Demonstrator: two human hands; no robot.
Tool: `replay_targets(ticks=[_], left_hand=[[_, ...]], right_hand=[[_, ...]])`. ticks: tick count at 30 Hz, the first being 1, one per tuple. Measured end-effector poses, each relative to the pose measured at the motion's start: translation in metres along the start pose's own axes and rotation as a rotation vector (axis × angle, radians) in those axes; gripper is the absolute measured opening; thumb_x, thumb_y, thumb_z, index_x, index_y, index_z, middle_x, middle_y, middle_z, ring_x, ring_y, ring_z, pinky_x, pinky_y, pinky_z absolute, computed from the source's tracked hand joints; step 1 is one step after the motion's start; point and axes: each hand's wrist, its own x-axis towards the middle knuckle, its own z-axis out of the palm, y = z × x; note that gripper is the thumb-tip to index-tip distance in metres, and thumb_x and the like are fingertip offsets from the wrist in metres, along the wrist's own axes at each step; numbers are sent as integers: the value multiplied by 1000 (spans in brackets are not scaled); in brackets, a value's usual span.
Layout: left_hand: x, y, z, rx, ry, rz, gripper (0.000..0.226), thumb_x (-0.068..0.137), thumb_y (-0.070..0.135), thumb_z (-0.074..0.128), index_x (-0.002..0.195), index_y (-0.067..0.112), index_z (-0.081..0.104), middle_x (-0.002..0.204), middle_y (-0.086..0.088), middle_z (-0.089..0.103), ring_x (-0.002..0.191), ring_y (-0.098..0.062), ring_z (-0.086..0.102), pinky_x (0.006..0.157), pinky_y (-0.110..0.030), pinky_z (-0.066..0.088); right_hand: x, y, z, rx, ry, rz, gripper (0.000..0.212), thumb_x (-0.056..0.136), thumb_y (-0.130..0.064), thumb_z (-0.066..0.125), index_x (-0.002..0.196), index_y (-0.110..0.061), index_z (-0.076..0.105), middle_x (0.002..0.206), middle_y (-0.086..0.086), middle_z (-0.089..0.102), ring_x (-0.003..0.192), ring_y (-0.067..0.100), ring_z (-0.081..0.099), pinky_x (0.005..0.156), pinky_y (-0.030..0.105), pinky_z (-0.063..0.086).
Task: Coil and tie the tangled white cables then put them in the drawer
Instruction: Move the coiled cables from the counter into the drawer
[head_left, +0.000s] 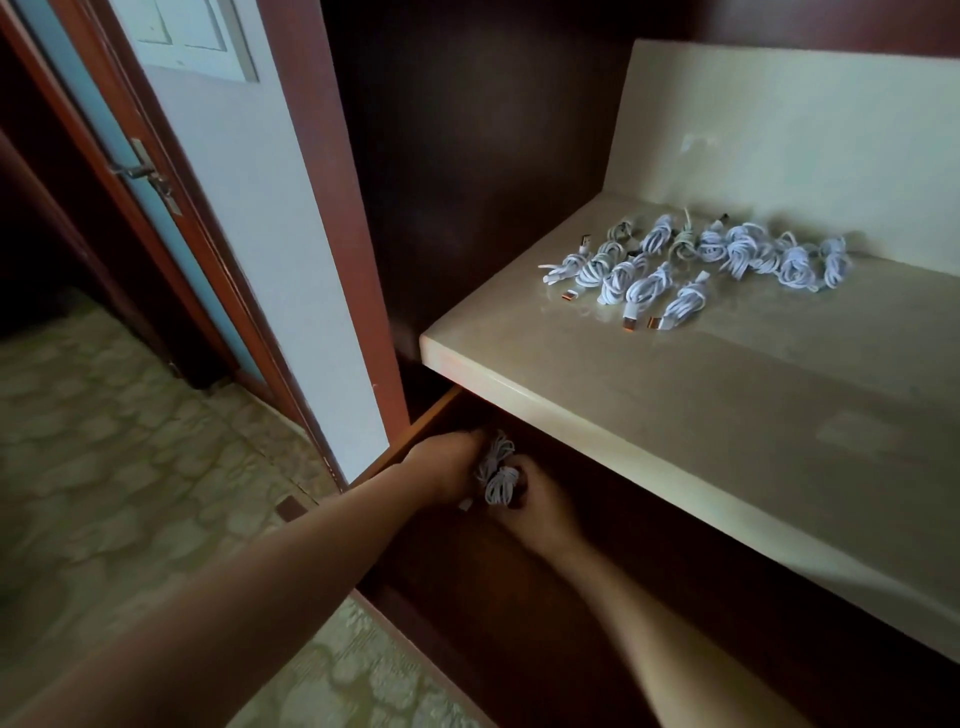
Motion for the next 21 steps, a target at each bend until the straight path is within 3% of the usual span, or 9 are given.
replay_targets(ticks=[10, 16, 21], left_hand=[[5, -6, 10, 179, -60, -47, 59, 89, 18, 67, 142, 13, 42, 137, -9, 52, 122, -28, 54, 102, -35, 47], [1, -4, 8, 219, -35, -8, 66, 91, 22, 64, 149, 11, 32, 146, -13, 41, 122, -31, 53, 101, -36, 46], [-10, 0, 5, 206, -9, 35, 77, 84, 19, 72, 149, 11, 30, 147, -12, 38, 117, -31, 55, 94, -40, 51]], right_hand=[[3, 2, 11, -117, 5, -32, 64, 79, -8, 72, 139, -15, 52, 140, 11, 47, 129, 27, 49, 110, 35, 38], [-8, 5, 7, -171, -5, -34, 74, 83, -12, 69, 149, -21, 38, 147, 10, 40, 136, 26, 41, 110, 31, 35], [-21, 3, 3, -214, 32, -9, 74, 81, -15, 71, 147, -20, 39, 145, 10, 41, 134, 28, 42, 110, 32, 35]])
